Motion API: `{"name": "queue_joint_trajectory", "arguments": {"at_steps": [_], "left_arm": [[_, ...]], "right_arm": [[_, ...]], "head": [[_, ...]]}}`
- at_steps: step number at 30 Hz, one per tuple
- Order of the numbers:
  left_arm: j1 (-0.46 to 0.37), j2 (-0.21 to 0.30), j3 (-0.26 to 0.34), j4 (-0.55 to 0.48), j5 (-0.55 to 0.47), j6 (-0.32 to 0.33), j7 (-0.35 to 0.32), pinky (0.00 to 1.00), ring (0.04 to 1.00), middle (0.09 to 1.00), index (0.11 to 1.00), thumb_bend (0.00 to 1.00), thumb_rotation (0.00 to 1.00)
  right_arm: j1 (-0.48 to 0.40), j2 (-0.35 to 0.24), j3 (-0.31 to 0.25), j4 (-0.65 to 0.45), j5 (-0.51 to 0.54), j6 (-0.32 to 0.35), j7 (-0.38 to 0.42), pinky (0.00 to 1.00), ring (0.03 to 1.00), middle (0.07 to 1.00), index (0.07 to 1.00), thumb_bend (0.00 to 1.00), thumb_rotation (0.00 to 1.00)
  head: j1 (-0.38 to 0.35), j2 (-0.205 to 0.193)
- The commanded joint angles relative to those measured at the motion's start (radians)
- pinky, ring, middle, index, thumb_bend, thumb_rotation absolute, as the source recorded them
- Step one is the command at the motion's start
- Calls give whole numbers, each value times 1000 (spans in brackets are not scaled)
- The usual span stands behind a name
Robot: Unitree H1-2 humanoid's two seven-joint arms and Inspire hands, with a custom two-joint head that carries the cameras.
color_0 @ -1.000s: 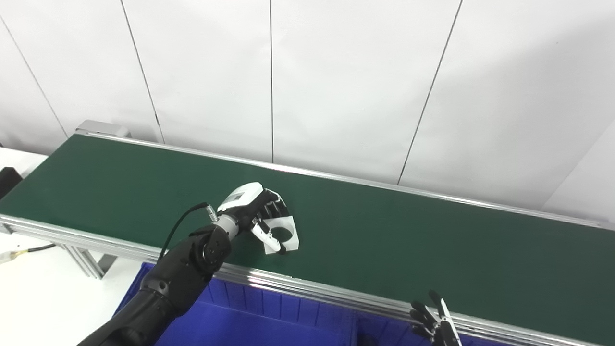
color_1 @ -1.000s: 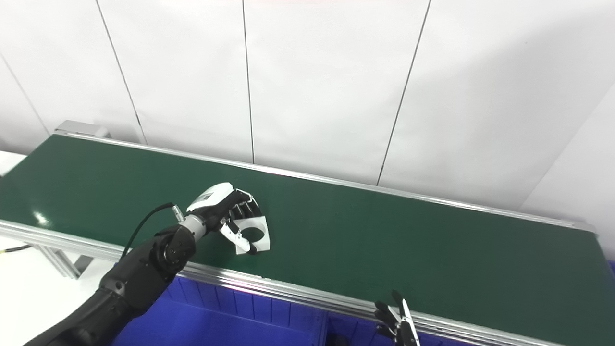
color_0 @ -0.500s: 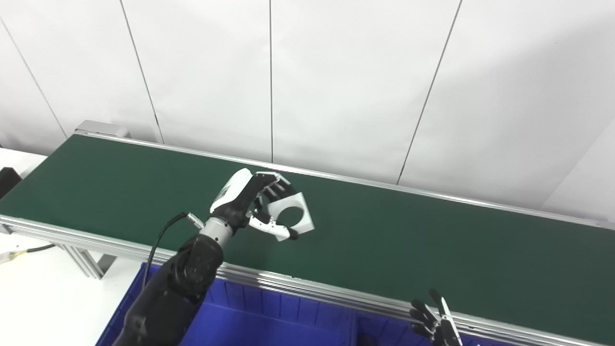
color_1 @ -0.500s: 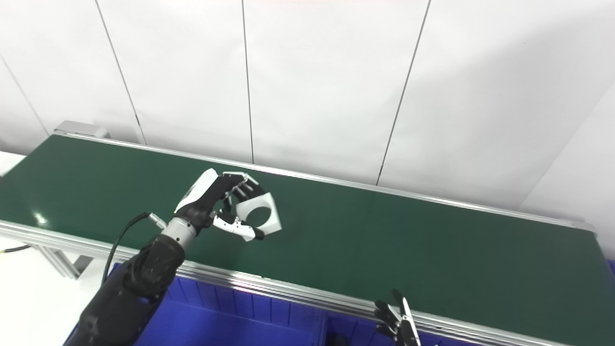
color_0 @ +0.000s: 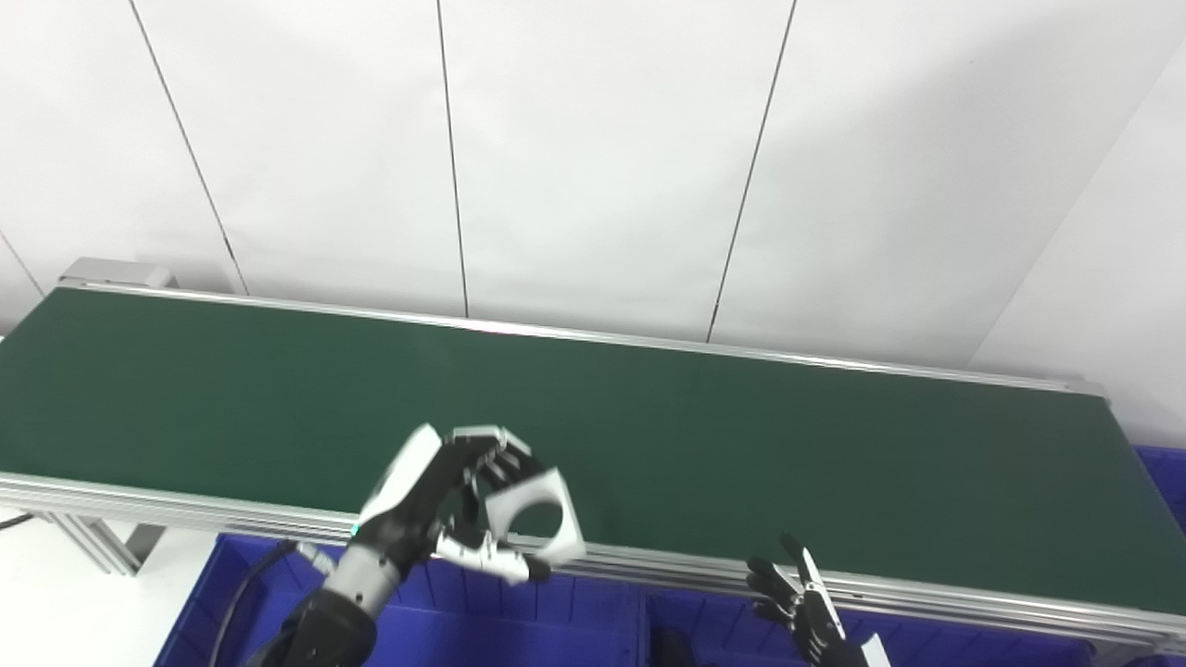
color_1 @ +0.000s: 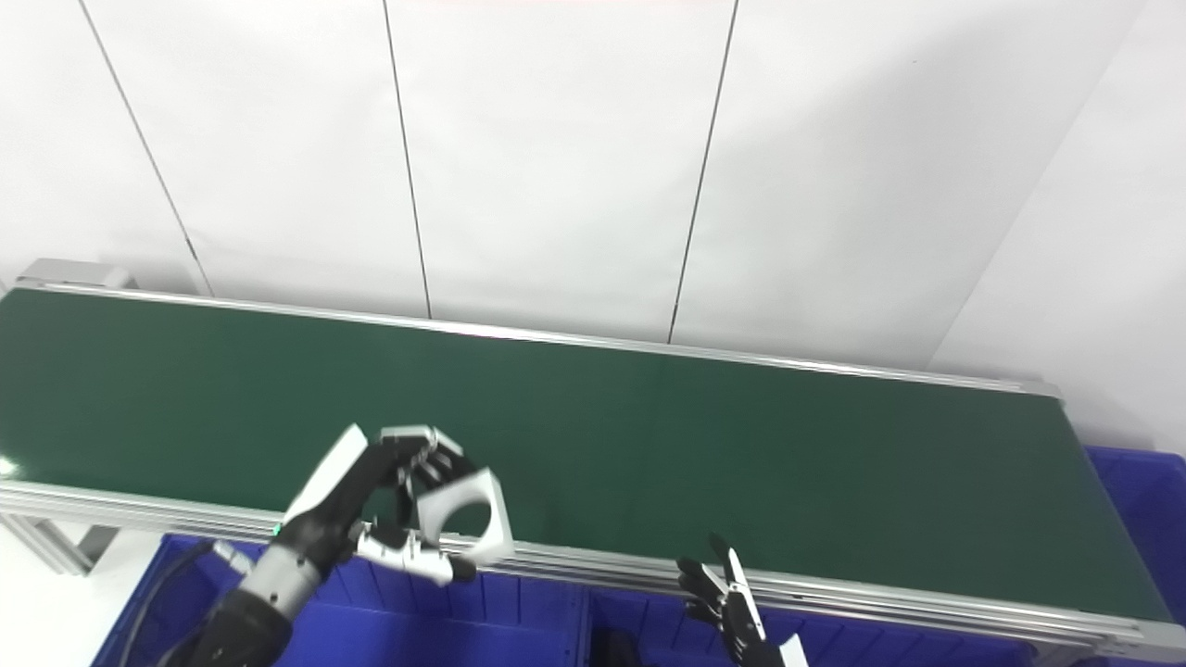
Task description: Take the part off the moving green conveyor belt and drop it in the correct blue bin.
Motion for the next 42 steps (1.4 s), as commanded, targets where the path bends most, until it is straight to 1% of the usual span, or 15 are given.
{"name": "queue_joint_trajectory", "arguments": {"at_steps": [1,8,9,14,15,18,21,23,24,25,26,30,34,37,42], "left_arm": [[-3,19,-19,8,14,-48,-13,271,375,477,519,493,0],[-2,88,-90,79,72,-63,-74,287,376,471,519,494,0],[-4,96,-95,88,80,-68,-78,289,376,472,519,494,0],[-31,161,-162,111,189,-58,-132,320,392,484,517,495,0],[-34,172,-172,112,201,-59,-143,314,389,480,519,495,0],[-40,188,-188,109,211,-46,-183,324,389,483,522,495,0],[-49,202,-188,86,220,12,-245,347,398,497,516,496,0],[-51,206,-179,77,221,48,-275,459,429,506,496,498,0],[-51,206,-175,75,219,57,-283,568,449,506,486,499,0],[-52,207,-164,84,202,57,-288,569,450,504,488,499,0],[-54,207,-155,96,189,54,-290,442,423,493,507,498,0],[-61,209,-141,120,192,57,-296,317,389,481,523,494,0],[-65,209,-143,122,209,77,-297,313,386,483,522,494,0],[-63,208,-145,119,224,89,-291,358,409,508,510,496,0],[-63,209,-149,118,263,102,-282,322,377,478,539,494,0]], "right_arm": [[1,12,-1,-41,-7,-20,-16,791,862,885,1000,857,623],[2,41,7,-48,-29,-6,-23,800,866,891,1000,861,616],[2,47,9,-52,-36,-2,-26,800,866,891,1000,860,617],[1,73,21,-76,-70,29,-35,804,870,896,1000,868,628],[2,78,24,-84,-76,35,-36,803,869,895,1000,865,628],[4,92,31,-107,-93,55,-38,797,865,893,1000,860,627],[4,107,39,-128,-100,74,-37,796,862,888,1000,862,619],[2,117,43,-135,-103,83,-40,793,858,885,1000,867,617],[1,120,44,-137,-104,86,-41,787,854,879,999,872,611],[1,127,45,-139,-103,89,-43,786,853,878,997,873,606],[0,132,47,-141,-103,93,-44,789,854,877,995,873,599],[-1,145,50,-149,-122,103,-48,793,858,876,992,866,602],[3,148,51,-160,-126,111,-48,798,866,881,994,859,603],[6,152,50,-166,-124,118,-50,796,864,880,993,864,602],[6,154,53,-169,-128,126,-54,797,864,881,993,864,601]], "head": [[-19,-2],[-78,21],[-99,35],[-130,61],[-145,75],[-166,90],[-225,113],[-252,117],[-252,117],[-272,127],[-279,132],[-287,137],[-287,139],[-287,139],[-287,139]]}}
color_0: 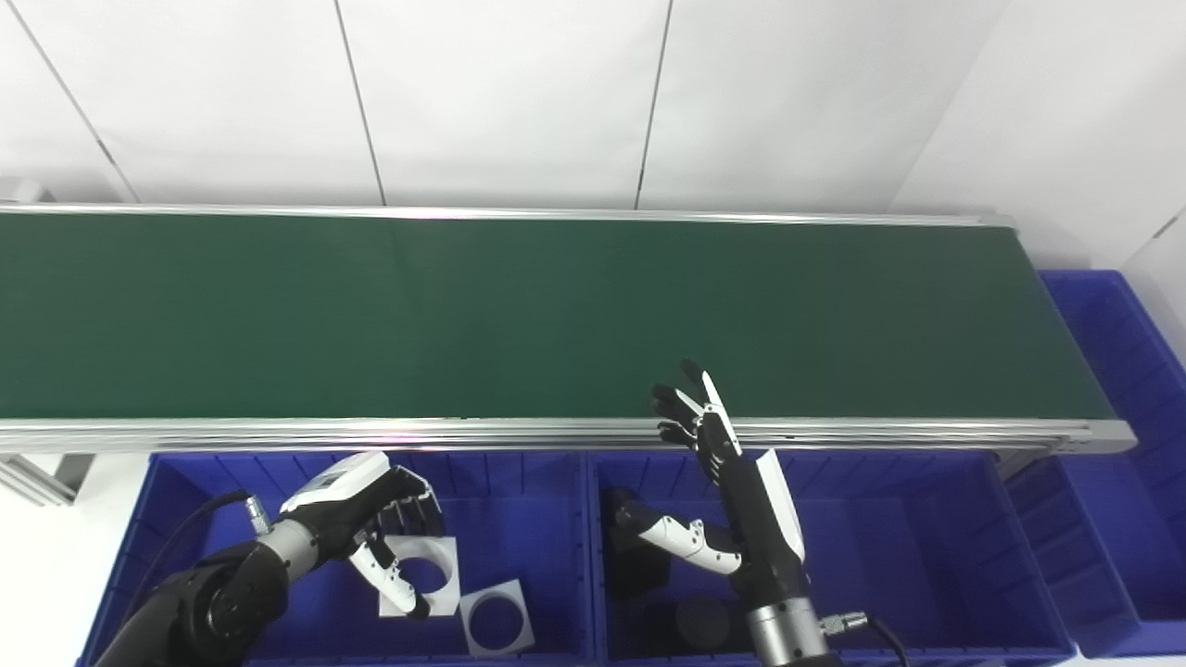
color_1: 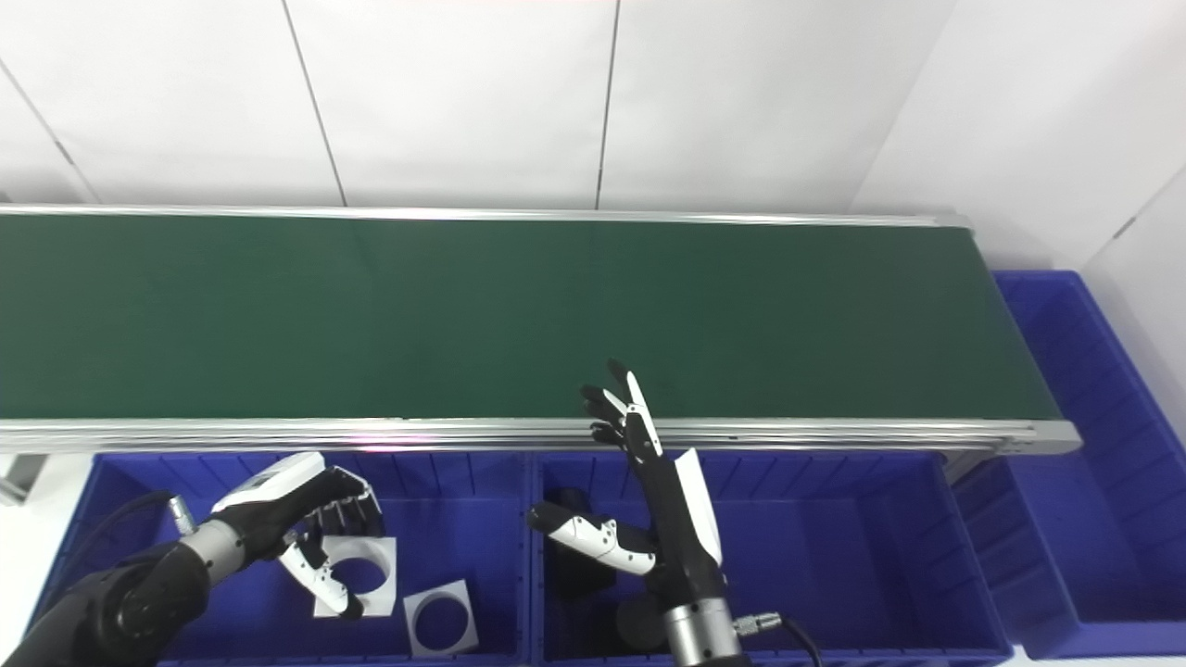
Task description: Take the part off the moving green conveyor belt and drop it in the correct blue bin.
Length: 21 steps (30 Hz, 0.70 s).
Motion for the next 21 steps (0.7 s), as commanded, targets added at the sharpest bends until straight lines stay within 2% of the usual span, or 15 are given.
{"name": "queue_joint_trajectory", "arguments": {"at_steps": [1,4,6,8,10,12,15,16,17,19,21], "left_arm": [[-29,17,2,-21,29,16,16,359,379,476,552,491,0],[-32,18,-9,-37,47,56,-20,459,400,501,552,491,0],[-33,15,-18,-52,74,91,-34,588,658,729,747,538,98],[-34,14,-28,-67,95,120,-50,657,772,833,836,570,186],[-37,14,-34,-79,99,138,-74,668,807,871,871,585,215],[-38,15,-36,-84,89,147,-93,721,865,926,918,617,250],[-38,18,-31,-87,65,138,-108,763,909,967,949,660,316],[-37,17,-22,-88,35,130,-118,767,905,964,941,703,379],[-34,13,-5,-86,-18,113,-127,781,913,969,940,701,374],[-16,1,46,-85,-179,50,-146,749,888,947,916,703,334],[15,-19,94,-98,-313,-14,-141,726,847,905,879,738,360]], "right_arm": [[-2,13,5,-42,0,3,-13,793,863,881,993,862,598],[-3,10,5,-42,-6,2,-18,790,863,881,994,859,599],[-4,8,4,-40,-2,3,-17,790,863,883,995,863,604],[-5,6,3,-38,3,2,-17,791,864,883,995,867,608],[-6,5,3,-34,8,0,-17,792,864,883,994,866,608],[-6,4,2,-30,10,-2,-18,792,863,882,992,868,607],[-8,2,1,-27,7,-2,-19,791,864,882,992,869,611],[-8,2,1,-26,8,-3,-19,789,862,881,991,869,610],[-8,1,1,-24,9,-4,-19,789,861,881,991,868,610],[-7,-2,1,-18,9,-12,-21,790,860,881,989,866,611],[-3,-3,1,-16,9,-14,-22,788,855,877,987,871,617]], "head": [[1,1],[12,-2],[18,-4],[23,-6],[28,-8],[32,-10],[40,-15],[40,-15],[45,-23],[47,-30],[50,-38]]}}
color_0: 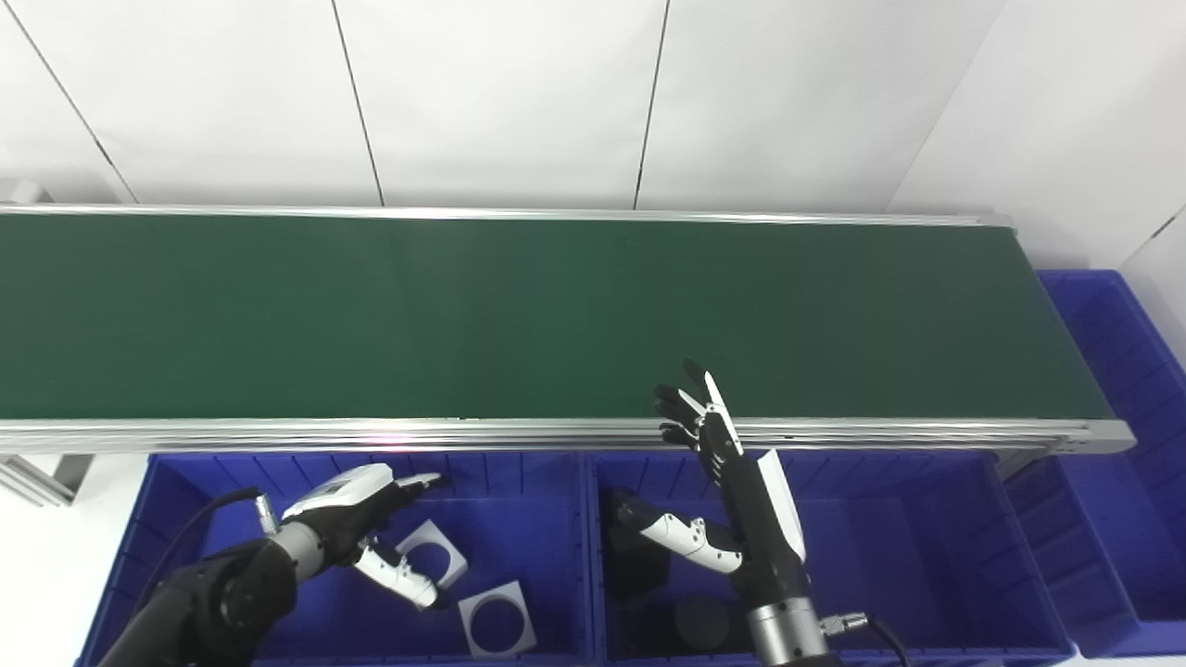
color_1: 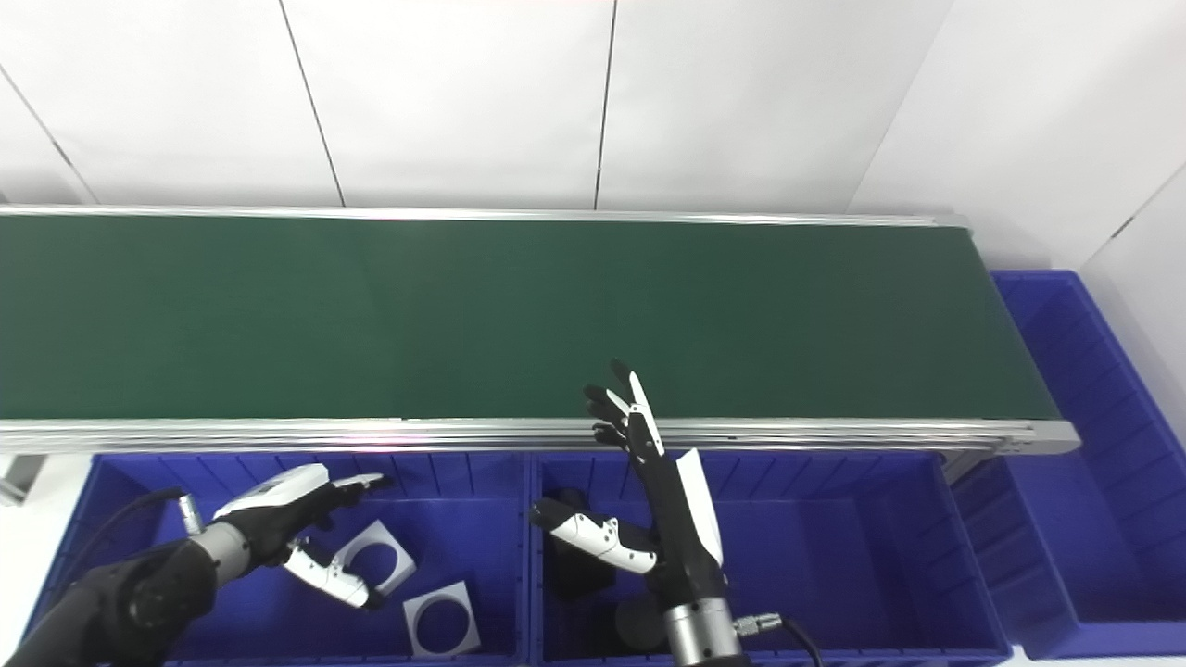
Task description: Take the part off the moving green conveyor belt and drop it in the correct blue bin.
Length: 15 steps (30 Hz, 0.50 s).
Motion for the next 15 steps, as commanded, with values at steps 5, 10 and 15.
{"name": "queue_joint_trajectory", "arguments": {"at_steps": [5,10,15], "left_arm": [[102,-99,136,-45,-367,-247,64,745,814,863,854,760,349],[176,-163,179,-50,-465,-379,113,774,843,879,882,798,452],[250,-214,187,-103,-539,-400,142,787,850,887,888,834,453]], "right_arm": [[10,-8,4,-34,11,-3,-3,795,859,881,988,875,615],[24,-22,6,-51,15,8,6,802,859,879,987,875,618],[37,-38,5,-73,25,34,18,806,860,882,991,872,619]], "head": [[9,-16],[19,-21],[34,-18]]}}
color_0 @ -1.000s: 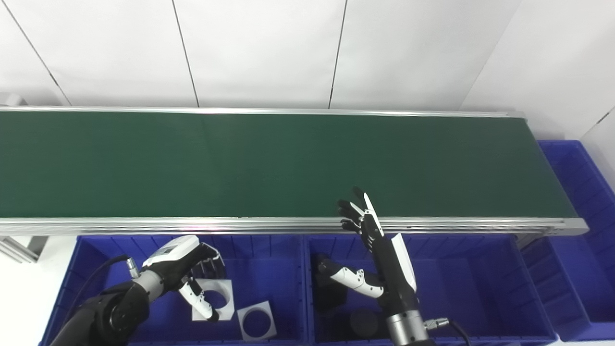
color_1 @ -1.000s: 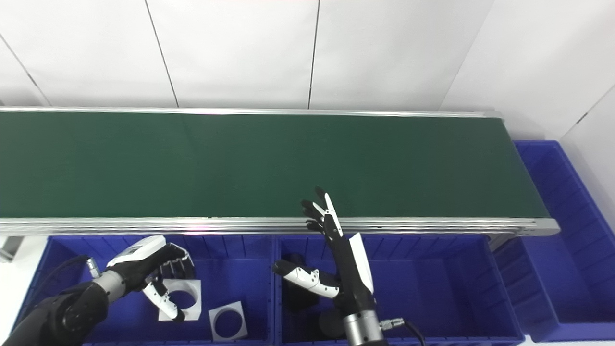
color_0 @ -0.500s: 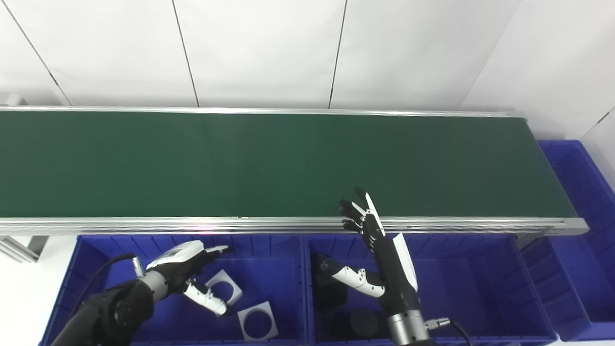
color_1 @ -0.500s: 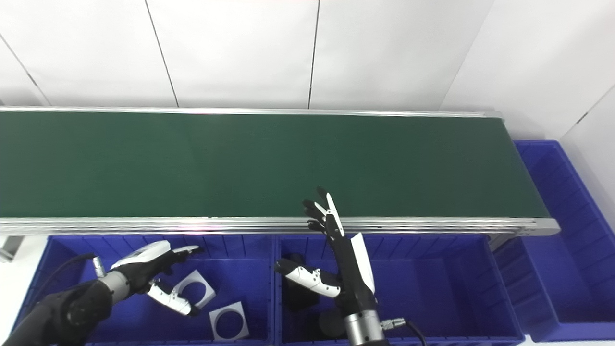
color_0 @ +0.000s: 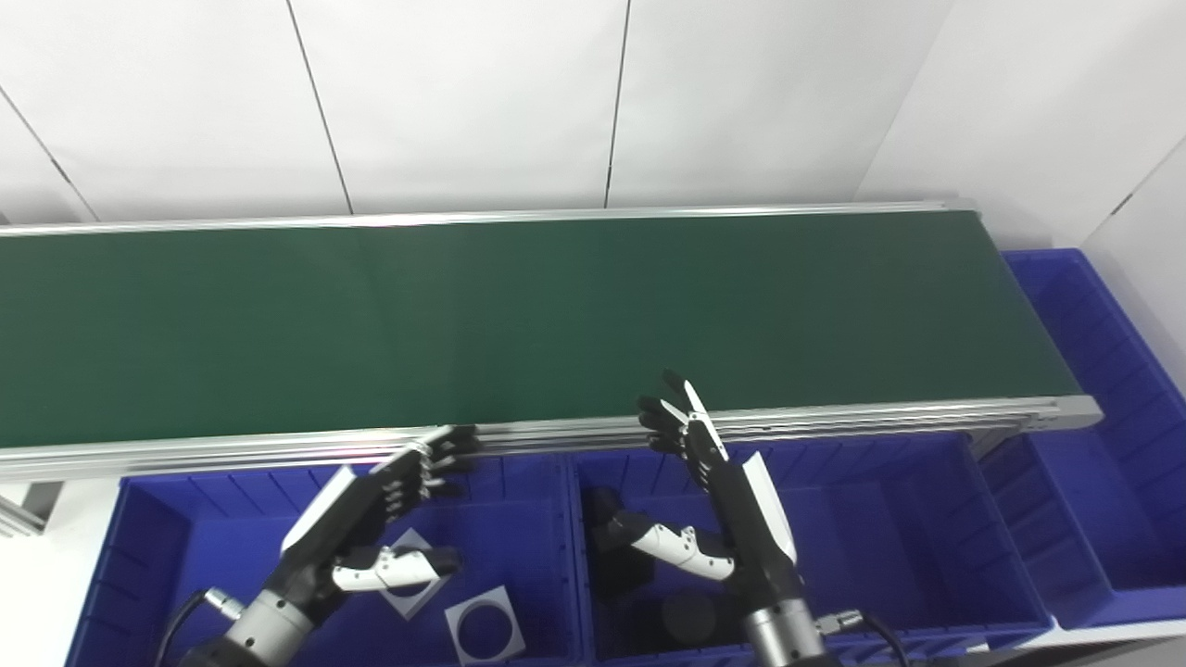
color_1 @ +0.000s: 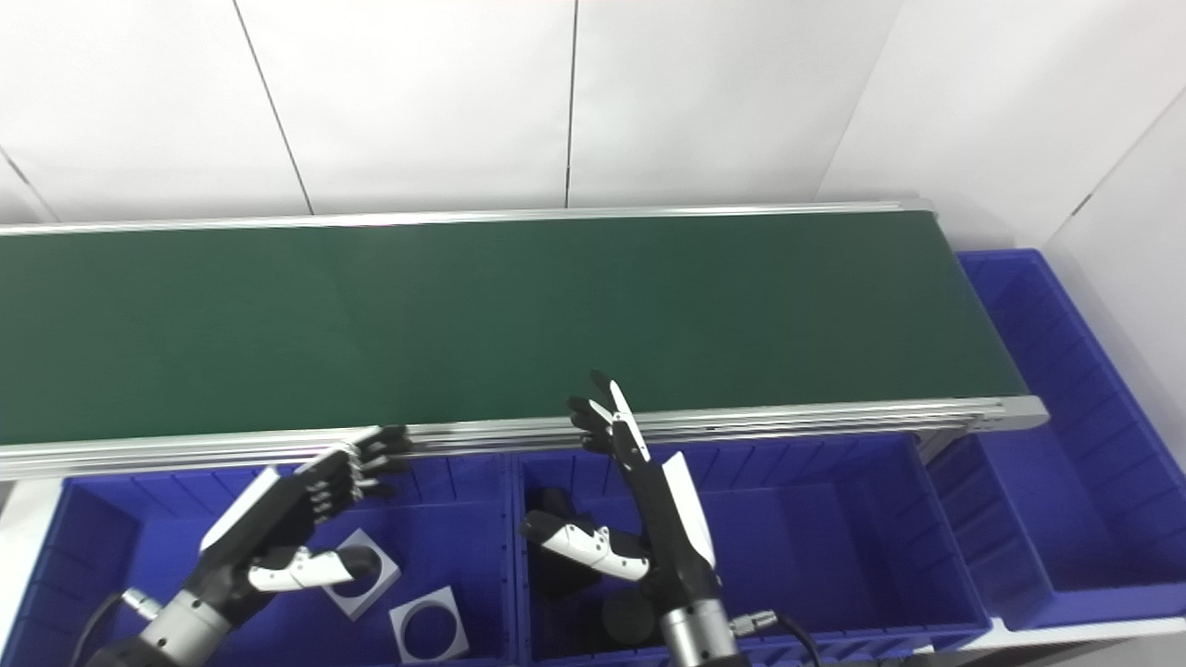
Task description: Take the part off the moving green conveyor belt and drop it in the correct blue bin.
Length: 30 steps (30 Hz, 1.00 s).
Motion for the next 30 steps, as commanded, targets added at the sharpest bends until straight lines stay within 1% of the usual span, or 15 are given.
{"name": "queue_joint_trajectory", "arguments": {"at_steps": [1,4,6,8,9,12,15,16,17,20,21,24,27,28,30], "left_arm": [[21,-19,-4,-50,-38,-36,16,791,852,888,891,844,453],[54,-44,-8,-73,-51,-36,38,797,854,882,896,861,441],[68,-58,-11,-80,-31,-43,55,805,865,896,913,854,440],[78,-70,-13,-86,-18,-43,69,842,892,925,938,856,453],[84,-77,-17,-88,-7,-37,79,856,901,934,946,857,455],[91,-94,-30,-96,12,-13,100,931,969,989,992,852,455],[90,-103,-41,-108,22,11,116,981,997,1000,1000,839,454],[90,-104,-44,-111,26,16,122,987,999,1000,1000,833,455],[91,-113,-47,-116,35,21,133,988,1000,1000,1000,832,456],[94,-134,-51,-124,62,24,165,990,1000,1000,1000,813,445],[97,-145,-51,-128,84,26,186,984,1000,1000,1000,806,449],[101,-172,-50,-135,131,31,230,983,1000,1000,1000,785,461],[101,-182,-57,-144,171,32,256,984,1000,1000,1000,749,490],[101,-184,-59,-145,179,32,260,994,1000,1000,1000,728,490],[99,-186,-62,-141,184,27,266,998,1000,1000,1000,721,487]], "right_arm": [[-4,-2,1,-36,15,12,10,806,860,883,992,870,619],[-3,-12,1,-33,15,16,10,797,853,886,991,866,618],[0,-18,1,-33,12,26,13,797,850,888,986,869,619],[2,-22,1,-33,10,33,17,801,855,892,988,869,622],[3,-27,0,-32,11,37,20,803,857,894,990,869,623],[4,-42,-5,-26,16,42,26,816,876,906,999,868,628],[5,-56,-7,-33,30,69,44,843,900,923,1000,869,619],[6,-60,-8,-36,32,77,47,846,905,924,1000,872,619],[7,-67,-10,-40,37,83,53,847,906,925,1000,872,619],[10,-80,-13,-48,56,91,65,865,919,936,1000,867,607],[10,-85,-15,-49,59,91,68,871,924,941,1000,866,603],[14,-98,-18,-55,71,96,74,876,931,950,1000,865,596],[18,-99,-23,-61,86,103,75,879,932,950,1000,866,579],[18,-100,-23,-61,88,102,74,870,928,949,1000,863,577],[18,-101,-24,-58,90,99,72,866,927,949,1000,861,578]], "head": [[9,0],[11,-4],[21,-8],[25,-10],[38,-20],[48,-21],[60,-25],[60,-25],[82,-25],[98,-26],[126,-28],[160,-32],[178,-39],[186,-41],[201,-46]]}}
